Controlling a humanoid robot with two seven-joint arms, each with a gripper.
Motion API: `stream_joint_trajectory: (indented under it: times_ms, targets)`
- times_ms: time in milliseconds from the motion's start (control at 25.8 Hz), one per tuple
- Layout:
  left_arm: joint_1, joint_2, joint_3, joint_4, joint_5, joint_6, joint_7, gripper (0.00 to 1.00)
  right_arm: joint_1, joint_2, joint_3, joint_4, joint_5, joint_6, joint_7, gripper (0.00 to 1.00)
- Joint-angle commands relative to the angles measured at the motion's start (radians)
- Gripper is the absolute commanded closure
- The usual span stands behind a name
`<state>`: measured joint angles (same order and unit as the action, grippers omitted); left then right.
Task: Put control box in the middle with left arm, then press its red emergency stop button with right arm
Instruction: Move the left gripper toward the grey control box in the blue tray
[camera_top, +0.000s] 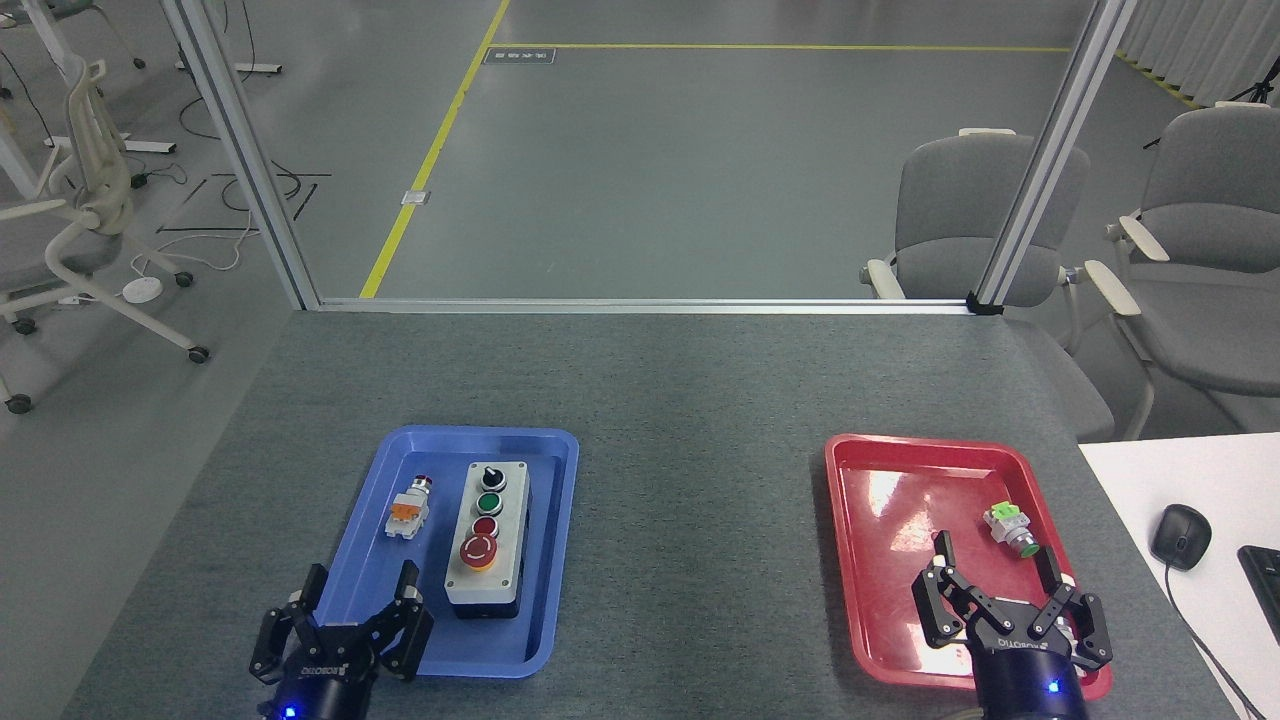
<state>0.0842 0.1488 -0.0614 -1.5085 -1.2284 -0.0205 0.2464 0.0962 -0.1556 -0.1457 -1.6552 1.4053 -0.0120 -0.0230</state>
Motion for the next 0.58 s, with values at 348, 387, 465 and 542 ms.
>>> stream_joint_trajectory:
  times_ms: [348, 387, 465, 542]
  targets:
    - [-0.015, -0.072, -0.144, 0.105, -0.100, 0.050, 0.014, 0.01, 0.000, -0.002, 0.000, 0.000, 0.000, 0.000, 0.000, 0.01]
    - [-0.032, -0.084, -0.144, 0.126, -0.102, 0.050, 0.011, 0.01, 0.000, -0.001, 0.000, 0.000, 0.000, 0.000, 0.000, 0.01]
    - [-0.055, -0.090, -0.144, 0.160, -0.102, 0.053, 0.010, 0.01, 0.000, -0.002, -0.002, 0.000, 0.000, 0.000, 0.000, 0.01]
    - [-0.077, -0.092, -0.146, 0.192, -0.102, 0.071, 0.010, 0.01, 0.000, -0.001, -0.002, 0.000, 0.000, 0.000, 0.000, 0.01]
